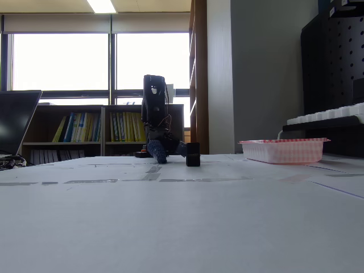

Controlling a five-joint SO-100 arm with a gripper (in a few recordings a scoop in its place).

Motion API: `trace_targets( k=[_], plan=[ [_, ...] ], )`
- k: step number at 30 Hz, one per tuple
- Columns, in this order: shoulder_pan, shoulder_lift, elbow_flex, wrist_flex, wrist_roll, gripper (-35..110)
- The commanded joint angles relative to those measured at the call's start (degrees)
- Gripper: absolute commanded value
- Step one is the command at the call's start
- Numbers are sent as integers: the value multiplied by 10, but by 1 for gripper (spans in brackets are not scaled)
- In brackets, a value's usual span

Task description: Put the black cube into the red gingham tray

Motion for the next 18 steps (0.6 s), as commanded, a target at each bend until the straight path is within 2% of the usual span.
trace_targets(
  k=[1,5,18],
  plan=[
    [-11,32,57,-11,4,55],
    [-14,55,90,-14,3,59],
    [-30,145,200,-37,-2,59]
  ],
)
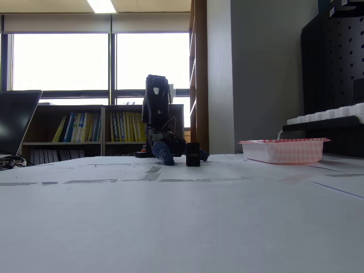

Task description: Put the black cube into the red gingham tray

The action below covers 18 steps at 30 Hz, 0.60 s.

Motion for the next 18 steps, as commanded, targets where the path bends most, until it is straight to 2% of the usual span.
trace_targets(
  k=[1,18],
  plan=[
    [-16,29,51,-17,3,59],
    [-32,111,171,-23,5,59]
  ],
)
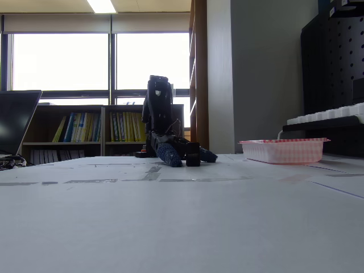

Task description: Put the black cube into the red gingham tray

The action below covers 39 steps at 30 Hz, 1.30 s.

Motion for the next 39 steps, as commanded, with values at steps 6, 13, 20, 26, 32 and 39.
trace_targets(
  k=[6,13,20,26,32,39],
  plan=[
    [-23,22,41,-17,5,58],
    [-27,25,40,-31,-1,56],
    [-33,32,38,-48,-4,41],
    [-33,33,41,-52,-4,36],
    [-30,34,44,-52,2,17],
    [-30,35,45,-49,8,0]
  ],
)
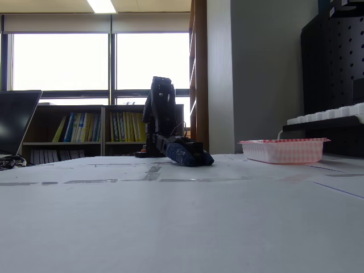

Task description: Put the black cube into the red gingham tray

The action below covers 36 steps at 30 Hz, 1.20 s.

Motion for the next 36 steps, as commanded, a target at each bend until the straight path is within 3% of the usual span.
trace_targets(
  k=[1,4,7,12,15,19,27,36],
  plan=[
    [0,2,18,-4,10,0],
    [3,-5,17,25,14,0],
    [13,-63,7,137,33,0],
    [33,-226,60,548,42,0],
    [18,-306,149,824,-19,0],
    [-28,-345,287,1062,-122,0],
    [-140,-308,647,1325,-288,0],
    [-250,-88,1120,1515,-349,0]
  ],
)
